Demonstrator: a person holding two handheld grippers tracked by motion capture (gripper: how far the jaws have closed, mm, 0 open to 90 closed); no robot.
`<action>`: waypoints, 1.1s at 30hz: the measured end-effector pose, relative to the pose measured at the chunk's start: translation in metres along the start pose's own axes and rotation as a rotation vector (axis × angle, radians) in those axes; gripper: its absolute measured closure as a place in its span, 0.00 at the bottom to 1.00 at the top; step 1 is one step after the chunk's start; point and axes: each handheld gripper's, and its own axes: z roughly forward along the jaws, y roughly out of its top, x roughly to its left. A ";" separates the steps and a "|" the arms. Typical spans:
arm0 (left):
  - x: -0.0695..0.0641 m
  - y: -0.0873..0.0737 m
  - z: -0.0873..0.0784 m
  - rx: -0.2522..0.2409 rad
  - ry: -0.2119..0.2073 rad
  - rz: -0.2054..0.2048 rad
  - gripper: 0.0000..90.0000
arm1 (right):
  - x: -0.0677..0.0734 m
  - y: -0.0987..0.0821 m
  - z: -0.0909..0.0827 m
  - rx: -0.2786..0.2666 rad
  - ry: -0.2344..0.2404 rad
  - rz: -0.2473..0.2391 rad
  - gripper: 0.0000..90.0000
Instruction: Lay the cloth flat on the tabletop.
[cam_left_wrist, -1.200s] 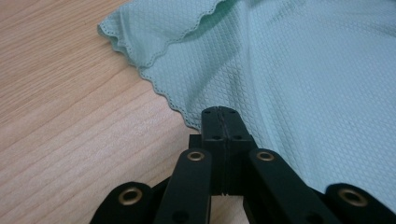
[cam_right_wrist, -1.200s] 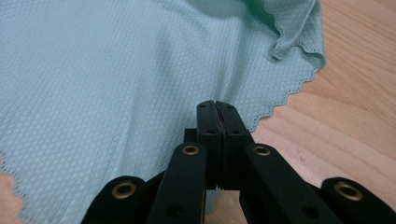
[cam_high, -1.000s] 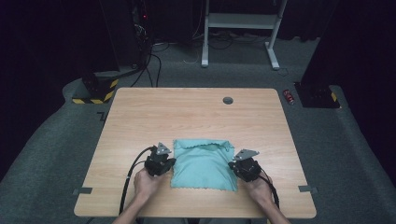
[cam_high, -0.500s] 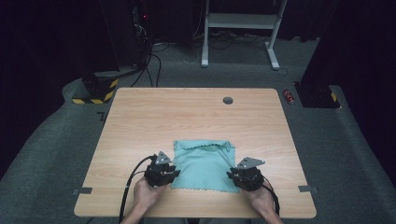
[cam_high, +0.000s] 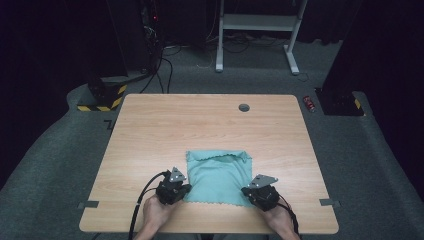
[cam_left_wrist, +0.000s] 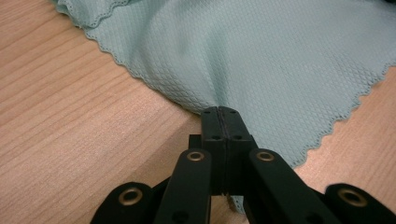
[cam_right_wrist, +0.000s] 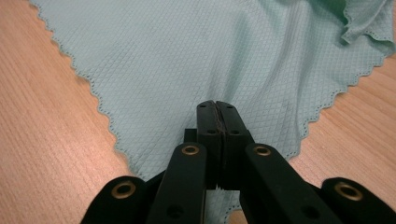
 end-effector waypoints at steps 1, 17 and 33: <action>0.001 0.000 -0.001 0.003 -0.004 0.001 1.00 | 0.000 0.000 0.000 0.005 0.000 -0.001 1.00; 0.014 0.006 -0.010 -0.032 -0.018 -0.054 0.85 | 0.004 0.005 -0.009 -0.006 0.014 -0.036 0.88; 0.036 0.055 0.036 -0.062 -0.017 -0.058 0.74 | -0.048 0.054 0.037 -0.107 -0.011 0.119 0.91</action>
